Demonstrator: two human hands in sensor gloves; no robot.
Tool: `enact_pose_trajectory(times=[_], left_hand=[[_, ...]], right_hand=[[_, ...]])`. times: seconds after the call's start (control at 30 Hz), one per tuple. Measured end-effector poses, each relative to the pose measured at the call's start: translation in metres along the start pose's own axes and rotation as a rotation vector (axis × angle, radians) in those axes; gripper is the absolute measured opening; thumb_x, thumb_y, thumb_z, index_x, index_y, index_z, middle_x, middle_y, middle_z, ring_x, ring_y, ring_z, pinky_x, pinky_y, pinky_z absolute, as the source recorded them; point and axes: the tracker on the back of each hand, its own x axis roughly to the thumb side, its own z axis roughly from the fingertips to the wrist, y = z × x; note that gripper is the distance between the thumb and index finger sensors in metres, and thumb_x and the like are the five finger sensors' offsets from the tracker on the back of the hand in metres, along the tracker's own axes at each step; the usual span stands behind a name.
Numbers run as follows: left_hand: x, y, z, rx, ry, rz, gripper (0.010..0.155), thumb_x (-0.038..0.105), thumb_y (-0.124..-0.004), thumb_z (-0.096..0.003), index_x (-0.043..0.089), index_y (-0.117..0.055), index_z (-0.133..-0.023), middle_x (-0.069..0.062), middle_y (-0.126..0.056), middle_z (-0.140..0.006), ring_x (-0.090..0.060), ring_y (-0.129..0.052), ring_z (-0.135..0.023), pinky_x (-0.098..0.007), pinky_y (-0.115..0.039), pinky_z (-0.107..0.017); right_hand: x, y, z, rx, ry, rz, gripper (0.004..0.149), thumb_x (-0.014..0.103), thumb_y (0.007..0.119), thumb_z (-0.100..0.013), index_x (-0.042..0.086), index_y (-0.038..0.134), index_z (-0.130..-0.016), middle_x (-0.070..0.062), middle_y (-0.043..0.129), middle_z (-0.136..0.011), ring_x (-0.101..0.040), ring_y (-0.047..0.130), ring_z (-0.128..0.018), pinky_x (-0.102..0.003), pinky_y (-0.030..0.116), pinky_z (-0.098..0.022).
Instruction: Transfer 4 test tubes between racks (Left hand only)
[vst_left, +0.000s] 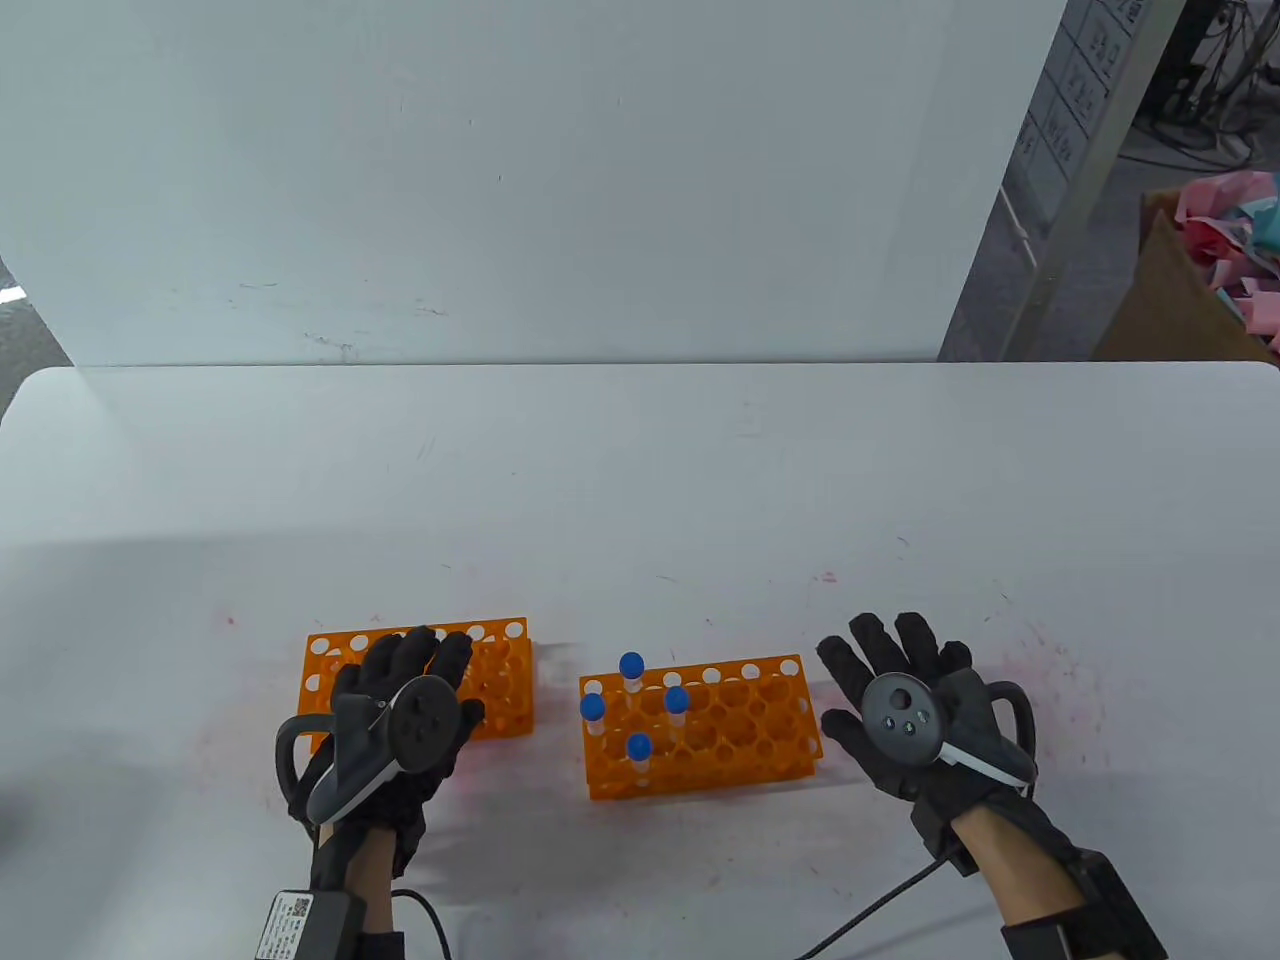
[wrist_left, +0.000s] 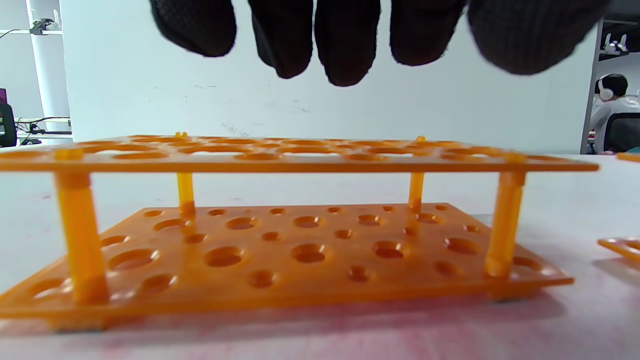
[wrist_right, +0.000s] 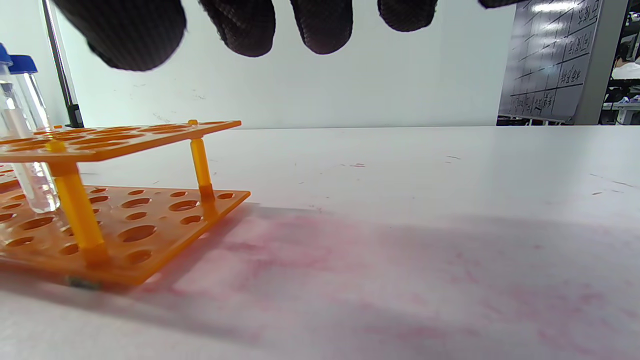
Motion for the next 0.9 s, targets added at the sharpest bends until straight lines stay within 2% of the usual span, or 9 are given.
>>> enact_pose_trajectory(times=[0.27, 0.5, 0.63, 0.9], left_hand=[[0.008, 0.007, 0.006, 0.070, -0.042, 0.039, 0.070, 0.057, -0.070, -0.0461, 0.035, -0.051, -0.109, -0.002, -0.065, -0.116, -0.034, -0.069, -0.106, -0.062, -0.064, -0.072], [0.030, 0.018, 0.014, 0.156, -0.131, 0.091, 0.066, 0.056, -0.071, -0.0460, 0.034, -0.057, -0.107, -0.001, -0.070, -0.113, -0.033, -0.073, -0.104, -0.061, -0.066, -0.072], [0.046, 0.019, 0.016, 0.180, -0.205, 0.143, 0.064, 0.055, -0.072, -0.0457, 0.039, -0.053, -0.104, 0.001, -0.071, -0.111, -0.030, -0.075, -0.102, -0.059, -0.067, -0.071], [0.069, 0.017, 0.017, 0.177, -0.289, 0.150, 0.061, 0.053, -0.075, -0.0449, 0.039, -0.056, -0.101, 0.003, -0.076, -0.107, -0.029, -0.079, -0.099, -0.058, -0.068, -0.071]], right_hand=[[-0.001, 0.000, 0.000, 0.012, -0.004, -0.008, 0.067, 0.055, 0.060, -0.053, 0.028, 0.039, -0.110, -0.013, 0.034, -0.120, -0.055, 0.032, -0.103, -0.079, 0.035, -0.065], [-0.001, -0.002, 0.001, 0.010, -0.004, -0.023, 0.066, 0.055, 0.060, -0.053, 0.027, 0.041, -0.110, -0.013, 0.035, -0.120, -0.055, 0.033, -0.103, -0.079, 0.036, -0.065], [-0.001, -0.001, 0.001, 0.024, -0.003, -0.019, 0.065, 0.055, 0.060, -0.053, 0.026, 0.044, -0.110, -0.013, 0.035, -0.120, -0.055, 0.033, -0.103, -0.079, 0.036, -0.065], [-0.001, -0.001, 0.001, 0.030, -0.003, -0.032, 0.067, 0.055, 0.060, -0.053, 0.025, 0.040, -0.110, -0.013, 0.035, -0.120, -0.055, 0.034, -0.103, -0.078, 0.037, -0.066]])
